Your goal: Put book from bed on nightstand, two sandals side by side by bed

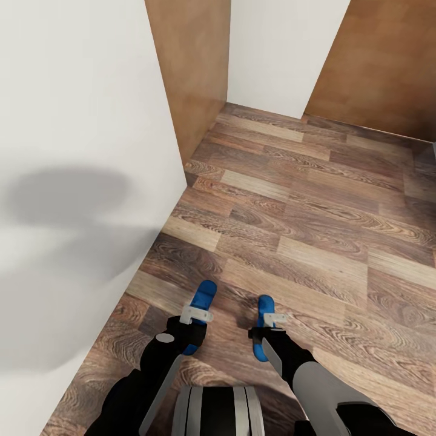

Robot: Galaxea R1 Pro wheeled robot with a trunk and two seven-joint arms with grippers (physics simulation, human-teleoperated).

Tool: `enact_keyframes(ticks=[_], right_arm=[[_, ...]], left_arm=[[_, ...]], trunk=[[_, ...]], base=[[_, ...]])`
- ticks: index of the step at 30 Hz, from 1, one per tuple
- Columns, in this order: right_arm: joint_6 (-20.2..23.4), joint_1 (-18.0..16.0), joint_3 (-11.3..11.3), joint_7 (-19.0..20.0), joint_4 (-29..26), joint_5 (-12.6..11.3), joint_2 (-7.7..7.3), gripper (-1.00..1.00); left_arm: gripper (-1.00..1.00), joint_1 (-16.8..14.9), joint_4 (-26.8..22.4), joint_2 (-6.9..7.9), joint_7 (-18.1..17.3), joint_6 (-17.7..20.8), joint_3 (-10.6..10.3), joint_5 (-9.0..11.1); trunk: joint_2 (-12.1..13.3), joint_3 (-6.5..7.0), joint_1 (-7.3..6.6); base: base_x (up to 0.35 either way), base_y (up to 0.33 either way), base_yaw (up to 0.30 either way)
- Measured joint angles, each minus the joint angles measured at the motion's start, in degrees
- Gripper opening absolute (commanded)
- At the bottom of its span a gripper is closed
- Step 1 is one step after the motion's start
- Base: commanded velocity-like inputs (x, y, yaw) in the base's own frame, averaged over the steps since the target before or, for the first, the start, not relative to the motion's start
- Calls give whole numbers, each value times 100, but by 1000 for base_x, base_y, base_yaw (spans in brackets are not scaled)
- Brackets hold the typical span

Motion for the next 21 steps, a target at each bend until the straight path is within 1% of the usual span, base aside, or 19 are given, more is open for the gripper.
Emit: enact_keyframes(ticks=[11,16,21], right_arm=[[0,-16,0,0,-17,2,0,100],[0,-34,0,0,-17,2,0,100],[0,-42,0,0,-18,2,0,100]], left_arm=[[-100,0,0,5,0,0,0,0],[-100,1,0,5,0,0,0,1],[-100,0,0,5,0,0,0,-1]], trunk=[[0,0,0],[-7,-110,13],[-7,-111,13]], base=[[0,0,0],[0,0,0],[0,0,0]])
